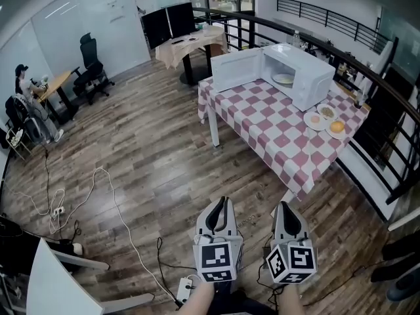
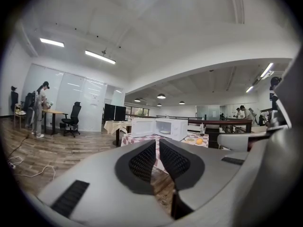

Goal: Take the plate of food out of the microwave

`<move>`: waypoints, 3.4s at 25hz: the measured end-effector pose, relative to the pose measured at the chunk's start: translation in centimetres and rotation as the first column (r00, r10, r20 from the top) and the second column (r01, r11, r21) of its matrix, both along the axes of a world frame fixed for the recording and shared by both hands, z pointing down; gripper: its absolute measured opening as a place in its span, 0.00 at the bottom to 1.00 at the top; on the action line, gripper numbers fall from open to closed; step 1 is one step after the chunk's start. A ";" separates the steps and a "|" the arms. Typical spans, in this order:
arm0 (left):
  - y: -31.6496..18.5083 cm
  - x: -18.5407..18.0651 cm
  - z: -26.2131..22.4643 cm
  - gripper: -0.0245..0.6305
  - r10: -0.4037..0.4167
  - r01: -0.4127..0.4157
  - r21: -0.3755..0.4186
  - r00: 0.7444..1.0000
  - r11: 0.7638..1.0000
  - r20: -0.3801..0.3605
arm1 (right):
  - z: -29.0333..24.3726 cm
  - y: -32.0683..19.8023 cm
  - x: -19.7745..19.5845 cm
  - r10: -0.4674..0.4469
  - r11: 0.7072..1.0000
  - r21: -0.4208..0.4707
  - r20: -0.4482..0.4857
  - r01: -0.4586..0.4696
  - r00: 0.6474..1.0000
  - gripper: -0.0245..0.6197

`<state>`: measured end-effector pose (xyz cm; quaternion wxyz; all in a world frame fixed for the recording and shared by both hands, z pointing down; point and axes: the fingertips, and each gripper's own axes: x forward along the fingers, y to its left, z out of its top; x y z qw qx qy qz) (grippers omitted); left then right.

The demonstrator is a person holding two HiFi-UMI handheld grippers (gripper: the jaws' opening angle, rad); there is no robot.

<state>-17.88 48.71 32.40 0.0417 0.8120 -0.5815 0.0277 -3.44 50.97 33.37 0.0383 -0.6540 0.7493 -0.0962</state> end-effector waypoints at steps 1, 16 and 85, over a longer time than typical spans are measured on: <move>-0.9 -0.2 0.1 0.08 0.002 -0.002 0.000 1.000 1.000 0.000 | 0.0 -0.9 -0.2 0.002 1.000 0.000 -0.002 -0.002 1.000 0.05; -16.7 -3.7 -1.2 0.08 0.044 -0.044 0.001 0.999 0.999 -0.021 | -1.1 -16.3 -4.5 0.028 1.000 0.000 -0.012 -0.028 1.000 0.05; -59.3 10.2 2.7 0.08 0.164 -0.167 -0.141 0.986 0.976 -0.036 | 1.8 -58.2 8.0 0.162 0.983 -0.099 0.095 -0.152 0.982 0.05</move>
